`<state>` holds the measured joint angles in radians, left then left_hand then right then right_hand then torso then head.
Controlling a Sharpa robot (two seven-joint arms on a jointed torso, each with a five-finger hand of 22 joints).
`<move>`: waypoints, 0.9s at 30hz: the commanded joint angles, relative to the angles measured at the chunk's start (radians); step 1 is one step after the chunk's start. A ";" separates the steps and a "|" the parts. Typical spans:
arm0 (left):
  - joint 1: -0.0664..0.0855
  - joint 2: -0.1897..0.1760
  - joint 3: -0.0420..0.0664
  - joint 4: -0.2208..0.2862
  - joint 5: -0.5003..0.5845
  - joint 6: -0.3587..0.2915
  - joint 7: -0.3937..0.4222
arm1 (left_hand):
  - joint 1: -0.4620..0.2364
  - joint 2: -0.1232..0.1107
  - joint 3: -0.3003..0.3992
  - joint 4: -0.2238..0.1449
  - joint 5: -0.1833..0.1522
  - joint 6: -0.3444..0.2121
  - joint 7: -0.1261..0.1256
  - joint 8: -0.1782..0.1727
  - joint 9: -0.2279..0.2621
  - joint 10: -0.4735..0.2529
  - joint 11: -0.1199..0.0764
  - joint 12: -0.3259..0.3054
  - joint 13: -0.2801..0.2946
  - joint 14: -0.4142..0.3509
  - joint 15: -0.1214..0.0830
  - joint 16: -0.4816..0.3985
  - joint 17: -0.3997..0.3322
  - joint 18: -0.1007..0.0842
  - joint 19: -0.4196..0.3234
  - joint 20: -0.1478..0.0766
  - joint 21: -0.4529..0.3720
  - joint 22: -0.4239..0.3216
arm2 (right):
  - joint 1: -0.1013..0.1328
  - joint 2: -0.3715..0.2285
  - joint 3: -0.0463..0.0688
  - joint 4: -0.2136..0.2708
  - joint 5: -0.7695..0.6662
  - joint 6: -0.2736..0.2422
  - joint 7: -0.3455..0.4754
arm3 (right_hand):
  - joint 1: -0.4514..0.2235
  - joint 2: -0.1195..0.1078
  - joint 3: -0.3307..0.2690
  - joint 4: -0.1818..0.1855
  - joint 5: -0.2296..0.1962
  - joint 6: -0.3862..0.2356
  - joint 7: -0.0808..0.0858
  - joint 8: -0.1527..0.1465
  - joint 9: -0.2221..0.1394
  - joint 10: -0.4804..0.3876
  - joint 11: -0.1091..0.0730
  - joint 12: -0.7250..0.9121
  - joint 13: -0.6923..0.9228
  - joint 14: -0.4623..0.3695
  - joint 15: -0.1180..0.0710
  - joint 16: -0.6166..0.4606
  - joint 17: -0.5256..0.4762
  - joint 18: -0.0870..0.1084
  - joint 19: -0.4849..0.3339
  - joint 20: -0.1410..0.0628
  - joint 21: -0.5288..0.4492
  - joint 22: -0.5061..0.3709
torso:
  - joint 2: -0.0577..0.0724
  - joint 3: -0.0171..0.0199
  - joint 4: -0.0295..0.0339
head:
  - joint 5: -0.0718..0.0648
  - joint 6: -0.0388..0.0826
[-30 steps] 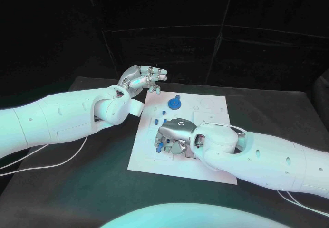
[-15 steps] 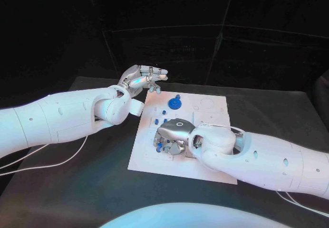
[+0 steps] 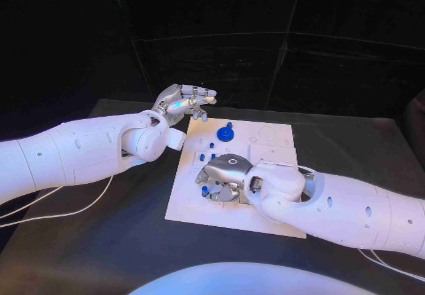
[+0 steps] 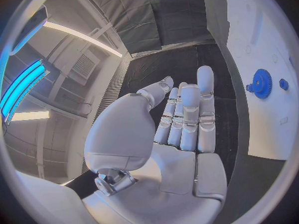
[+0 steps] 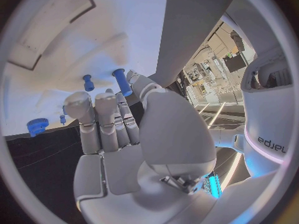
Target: Assemble the parts on the task board
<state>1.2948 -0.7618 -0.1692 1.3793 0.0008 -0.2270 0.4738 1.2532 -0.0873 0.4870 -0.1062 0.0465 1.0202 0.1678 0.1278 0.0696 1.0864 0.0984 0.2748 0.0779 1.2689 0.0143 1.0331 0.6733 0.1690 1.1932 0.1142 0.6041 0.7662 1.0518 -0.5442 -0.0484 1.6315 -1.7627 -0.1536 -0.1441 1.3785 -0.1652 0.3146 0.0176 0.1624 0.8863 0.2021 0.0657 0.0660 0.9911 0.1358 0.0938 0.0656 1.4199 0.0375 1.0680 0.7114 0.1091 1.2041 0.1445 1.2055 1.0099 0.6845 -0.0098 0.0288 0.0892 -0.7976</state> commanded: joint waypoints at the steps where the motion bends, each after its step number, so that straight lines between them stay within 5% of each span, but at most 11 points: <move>1: 0.002 0.000 0.001 0.001 0.003 0.013 0.002 | 0.000 0.009 -0.007 -0.002 0.004 -0.003 0.007 0.005 -0.002 -0.005 0.003 0.004 0.001 -0.009 0.001 -0.005 -0.002 0.014 -0.003 0.001 -0.006 -0.002 | -0.001 -0.010 -0.001 0.011 0.015 -0.085 0.022 | -0.010 0.005 -0.026 0.001 0.007 -0.006 0.000 0.000 0.002 -0.009 -0.001 0.012 0.002 -0.002 0.001 -0.007 -0.006 0.020 -0.001 -0.002 -0.008 -0.005 | 0.000 0.0001 -0.0007 | -0.001 0.001; 8: 0.002 -0.004 0.001 0.001 0.003 0.014 0.001 | 0.000 0.009 -0.007 -0.002 0.004 -0.003 0.007 0.005 -0.002 -0.005 0.003 0.004 0.001 -0.009 0.001 -0.005 -0.002 0.014 -0.003 0.001 -0.006 -0.002 | -0.006 -0.071 -0.001 0.056 0.058 -0.198 0.050 | -0.009 0.013 -0.072 0.004 0.014 -0.006 -0.002 0.001 0.003 -0.019 -0.003 0.032 0.002 -0.002 0.000 -0.022 -0.027 0.023 -0.004 -0.003 -0.022 -0.024 | -0.001 0.0011 -0.0022 | -0.009 0.007; 14: 0.002 -0.011 0.001 0.004 0.003 0.014 0.000 | 0.000 0.009 -0.007 -0.002 0.004 -0.003 0.007 0.005 -0.002 -0.005 0.003 0.004 0.001 -0.009 0.001 -0.005 -0.002 0.014 -0.003 0.001 -0.006 -0.002 | 0.005 -0.235 0.009 0.147 0.269 -0.265 0.031 | -0.047 0.029 -0.129 0.041 0.032 0.053 -0.014 0.026 0.012 0.098 -0.023 0.114 0.020 0.016 -0.014 0.006 0.014 0.011 0.040 -0.012 0.014 0.028 | -0.003 -0.0021 -0.0034 | -0.038 0.018; 19: 0.002 -0.017 0.001 0.005 0.003 0.013 0.000 | 0.000 0.009 -0.007 -0.002 0.004 -0.003 0.007 0.005 -0.002 -0.005 0.003 0.004 0.001 -0.009 0.001 -0.005 -0.002 0.014 -0.003 0.001 -0.006 -0.002 | 0.026 -0.383 0.017 0.210 0.421 -0.277 -0.060 | -0.118 0.013 -0.213 0.100 0.101 0.086 -0.060 0.056 0.018 0.297 -0.077 0.264 0.103 0.055 -0.058 0.109 0.159 -0.017 0.131 -0.051 0.111 0.161 | -0.008 -0.0031 -0.0185 | -0.055 0.026; 21: 0.002 -0.018 0.001 0.006 0.003 0.013 -0.001 | 0.000 0.009 -0.007 -0.002 0.004 -0.003 0.007 0.005 -0.002 -0.005 0.003 0.004 0.001 -0.009 0.001 -0.005 -0.002 0.014 -0.003 0.001 -0.006 -0.002 | 0.029 -0.421 0.018 0.226 0.442 -0.272 -0.094 | -0.128 0.012 -0.242 0.114 0.096 0.094 -0.072 0.074 0.022 0.333 -0.090 0.326 0.148 0.064 -0.069 0.142 0.207 -0.027 0.158 -0.063 0.141 0.204 | -0.009 -0.0029 -0.0228 | -0.060 0.028; 24: 0.002 -0.019 0.001 0.008 0.003 0.014 -0.001 | 0.000 0.009 -0.007 -0.002 0.004 -0.003 0.007 0.005 -0.002 -0.005 0.003 0.004 0.001 -0.009 0.001 -0.005 -0.002 0.014 -0.003 0.001 -0.006 -0.002 | 0.033 -0.471 0.019 0.247 0.461 -0.247 -0.155 | -0.147 0.027 -0.297 0.157 0.088 0.103 -0.086 0.114 0.032 0.333 -0.104 0.452 0.261 0.078 -0.081 0.209 0.307 -0.042 0.197 -0.077 0.188 0.272 | -0.010 -0.0030 -0.0293 | -0.062 0.030; 27: 0.002 -0.020 0.001 0.011 0.003 0.016 -0.002 | 0.000 0.009 -0.007 -0.002 0.004 -0.003 0.007 0.005 -0.002 -0.005 0.003 0.004 0.001 -0.009 0.001 -0.005 -0.002 0.014 -0.003 0.001 -0.006 -0.002 | 0.034 -0.505 0.019 0.261 0.454 -0.207 -0.224 | -0.143 0.052 -0.379 0.231 0.084 0.095 -0.095 0.177 0.044 0.285 -0.117 0.716 0.556 0.079 -0.078 0.261 0.383 -0.048 0.214 -0.088 0.218 0.315 | -0.011 -0.0031 -0.0316 | -0.070 0.029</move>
<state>1.2947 -0.7812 -0.1695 1.3865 0.0009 -0.2241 0.4695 1.2532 -0.0873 0.4869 -0.1061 0.0465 1.0202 0.1678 0.1278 0.0695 1.0864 0.0984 0.2759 0.0780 1.2689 0.0143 1.0332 0.6718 0.1689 1.1932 0.1142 0.6041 0.7652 1.0842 -1.0456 -0.0301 1.8844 -1.3654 -0.3849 -0.2565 1.2271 -0.1250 -0.0377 0.2267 0.2494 0.9853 0.1112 0.2225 0.1070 1.2979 0.0217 0.7322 0.5353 1.4647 -0.0363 1.3150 1.0736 0.0690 1.4126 0.0591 1.4159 1.3044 0.6752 -0.0126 0.0038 0.0244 -0.7681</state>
